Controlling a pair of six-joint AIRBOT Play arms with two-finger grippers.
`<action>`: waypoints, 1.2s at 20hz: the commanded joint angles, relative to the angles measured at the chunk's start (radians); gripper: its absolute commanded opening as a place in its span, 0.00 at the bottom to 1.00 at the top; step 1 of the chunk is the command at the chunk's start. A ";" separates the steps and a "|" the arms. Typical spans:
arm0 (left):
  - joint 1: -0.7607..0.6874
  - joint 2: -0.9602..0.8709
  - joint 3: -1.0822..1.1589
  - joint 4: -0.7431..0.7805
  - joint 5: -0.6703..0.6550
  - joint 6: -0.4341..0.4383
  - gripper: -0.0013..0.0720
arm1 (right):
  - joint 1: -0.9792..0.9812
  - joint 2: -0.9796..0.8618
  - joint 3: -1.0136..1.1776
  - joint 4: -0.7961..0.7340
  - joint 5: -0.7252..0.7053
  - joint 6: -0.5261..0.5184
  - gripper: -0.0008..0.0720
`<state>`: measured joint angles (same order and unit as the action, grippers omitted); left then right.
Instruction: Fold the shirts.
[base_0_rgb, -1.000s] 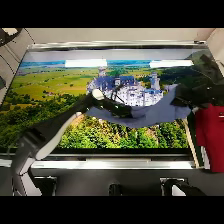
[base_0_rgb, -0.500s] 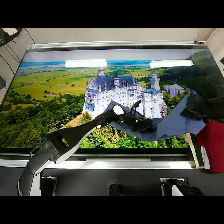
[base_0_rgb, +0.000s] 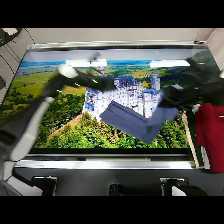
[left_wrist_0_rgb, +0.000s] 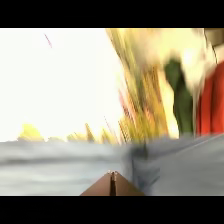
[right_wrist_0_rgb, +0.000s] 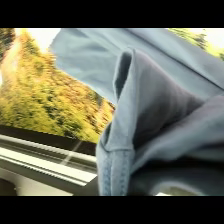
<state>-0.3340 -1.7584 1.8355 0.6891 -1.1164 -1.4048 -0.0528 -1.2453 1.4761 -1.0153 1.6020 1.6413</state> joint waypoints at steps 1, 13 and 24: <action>0.186 0.183 0.001 0.057 -0.019 0.012 0.05 | 0.130 -0.156 0.001 0.051 -0.179 -0.018 0.06; 0.248 0.363 -0.010 0.058 -0.066 0.048 0.05 | 0.266 -0.498 0.002 0.272 -0.386 -0.051 0.96; 0.258 0.363 -0.027 0.132 -0.071 0.048 0.05 | -0.133 -0.218 -0.250 -0.213 -0.111 -0.022 0.93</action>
<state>-0.0803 -1.3964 1.8084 0.8127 -1.1866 -1.3575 -0.0937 -1.5436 1.3884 -1.1110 1.4467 1.6104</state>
